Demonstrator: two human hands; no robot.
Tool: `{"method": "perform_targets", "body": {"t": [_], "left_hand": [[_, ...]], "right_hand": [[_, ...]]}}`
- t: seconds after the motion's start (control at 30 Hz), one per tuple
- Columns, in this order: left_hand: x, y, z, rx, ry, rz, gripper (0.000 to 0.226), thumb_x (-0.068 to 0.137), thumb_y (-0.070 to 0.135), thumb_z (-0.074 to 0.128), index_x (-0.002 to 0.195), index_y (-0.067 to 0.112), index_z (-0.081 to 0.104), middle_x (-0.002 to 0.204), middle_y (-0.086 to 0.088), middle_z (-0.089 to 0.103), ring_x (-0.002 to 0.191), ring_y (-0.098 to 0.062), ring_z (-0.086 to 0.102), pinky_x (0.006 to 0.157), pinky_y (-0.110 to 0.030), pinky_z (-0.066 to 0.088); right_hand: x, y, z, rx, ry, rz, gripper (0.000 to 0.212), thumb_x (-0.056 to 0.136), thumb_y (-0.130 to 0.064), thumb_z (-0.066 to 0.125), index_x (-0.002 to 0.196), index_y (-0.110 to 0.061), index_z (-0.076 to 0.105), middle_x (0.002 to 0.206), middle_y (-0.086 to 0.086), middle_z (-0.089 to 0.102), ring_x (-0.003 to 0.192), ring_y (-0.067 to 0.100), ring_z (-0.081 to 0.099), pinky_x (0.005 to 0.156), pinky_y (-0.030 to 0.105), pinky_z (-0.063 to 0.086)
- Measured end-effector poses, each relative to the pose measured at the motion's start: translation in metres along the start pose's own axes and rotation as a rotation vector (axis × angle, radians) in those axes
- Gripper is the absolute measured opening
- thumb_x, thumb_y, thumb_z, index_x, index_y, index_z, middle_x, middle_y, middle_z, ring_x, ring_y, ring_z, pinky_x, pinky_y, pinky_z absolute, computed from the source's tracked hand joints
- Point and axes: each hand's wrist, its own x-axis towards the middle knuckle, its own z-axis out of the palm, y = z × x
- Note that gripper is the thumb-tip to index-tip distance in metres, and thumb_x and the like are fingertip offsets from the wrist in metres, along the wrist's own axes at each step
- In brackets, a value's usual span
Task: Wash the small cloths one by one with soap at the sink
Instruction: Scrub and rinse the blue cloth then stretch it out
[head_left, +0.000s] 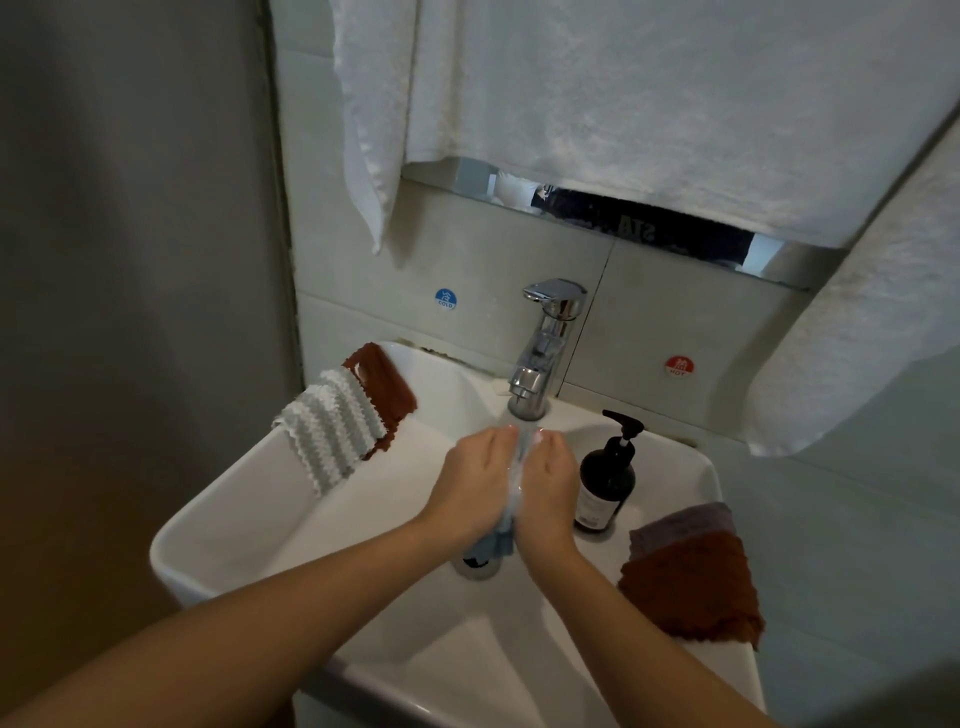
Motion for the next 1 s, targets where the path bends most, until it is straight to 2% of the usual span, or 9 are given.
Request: {"method": "perform_targets", "body": {"t": [0.13,0.3,0.43,0.53,0.6,0.7,0.83,0.93,1.0], "left_hand": [[0.009,-0.007,-0.014,0.097,0.201,0.066,0.030,0.104,0.031,0.041,0.083,0.014,0.055,0.071,-0.001,0.059,0.068,-0.012,0.059,0.068,-0.034,0.050],[-0.002,0.002,-0.005,0.029,-0.002,0.150,0.027,0.105,0.025,0.040,0.081,0.016,0.050,0.069,0.004,0.053,0.061,0.000,0.051,0.060,-0.021,0.045],[0.014,-0.001,-0.015,0.010,0.194,0.100,0.031,0.104,0.029,0.040,0.077,0.019,0.050,0.066,0.003,0.051,0.064,-0.006,0.051,0.062,-0.024,0.041],[0.005,0.006,-0.010,0.022,0.000,0.085,0.030,0.105,0.026,0.039,0.082,0.023,0.057,0.073,0.003,0.060,0.071,-0.006,0.062,0.065,-0.015,0.048],[0.005,0.012,-0.007,0.024,-0.111,0.141,0.034,0.106,0.024,0.038,0.081,0.013,0.059,0.074,-0.006,0.062,0.071,-0.010,0.064,0.067,-0.020,0.051],[0.022,0.013,-0.016,0.079,-0.051,0.140,0.037,0.105,0.027,0.041,0.070,0.016,0.049,0.063,0.001,0.049,0.056,-0.001,0.048,0.058,-0.017,0.040],[0.036,-0.003,-0.034,0.185,-0.047,0.072,0.041,0.102,0.031,0.047,0.064,0.018,0.044,0.060,0.005,0.043,0.053,-0.002,0.040,0.055,-0.021,0.035],[0.035,-0.004,-0.042,0.070,-0.100,-0.055,0.041,0.103,0.027,0.045,0.064,0.014,0.049,0.061,0.000,0.048,0.058,-0.007,0.047,0.059,-0.022,0.039],[0.034,-0.002,-0.046,-0.006,-0.190,-0.167,0.038,0.101,0.019,0.040,0.073,0.006,0.063,0.070,-0.008,0.059,0.069,-0.016,0.056,0.065,-0.030,0.049]], "right_hand": [[-0.018,0.000,0.001,-0.107,-0.208,-0.132,0.033,0.104,-0.016,0.038,0.072,-0.020,0.045,0.065,-0.004,0.046,0.055,0.001,0.043,0.052,0.015,0.036],[0.000,-0.007,-0.004,-0.099,-0.059,-0.082,0.029,0.105,-0.017,0.038,0.077,-0.017,0.047,0.071,-0.001,0.050,0.062,0.007,0.046,0.054,0.013,0.038],[-0.019,-0.004,0.000,-0.091,-0.254,-0.064,0.034,0.104,-0.013,0.036,0.071,-0.016,0.043,0.066,-0.001,0.045,0.055,0.002,0.044,0.053,0.014,0.038],[-0.007,0.004,-0.003,0.010,-0.081,-0.101,0.031,0.104,-0.016,0.039,0.073,-0.016,0.044,0.068,0.003,0.046,0.063,0.010,0.047,0.058,0.025,0.041],[0.008,0.018,-0.003,-0.205,-0.123,-0.057,0.028,0.101,-0.017,0.049,0.074,-0.019,0.042,0.073,-0.002,0.048,0.071,0.015,0.050,0.061,0.022,0.042],[0.012,0.037,-0.005,-0.580,-0.413,0.013,0.024,0.100,-0.023,0.049,0.076,-0.021,0.049,0.076,-0.004,0.056,0.075,0.017,0.057,0.067,0.031,0.047],[0.009,0.035,-0.016,-0.627,-0.350,0.042,0.036,0.103,-0.028,0.037,0.078,-0.015,0.059,0.085,0.007,0.064,0.080,0.022,0.059,0.067,0.032,0.041],[0.005,0.025,-0.021,-0.375,-0.248,-0.040,0.035,0.104,-0.033,0.039,0.080,-0.019,0.059,0.086,0.000,0.060,0.084,0.017,0.058,0.068,0.024,0.041],[-0.001,0.009,-0.020,-0.107,-0.360,0.020,0.028,0.102,-0.040,0.044,0.096,-0.023,0.065,0.092,-0.010,0.066,0.088,0.007,0.063,0.069,0.018,0.047]]}}
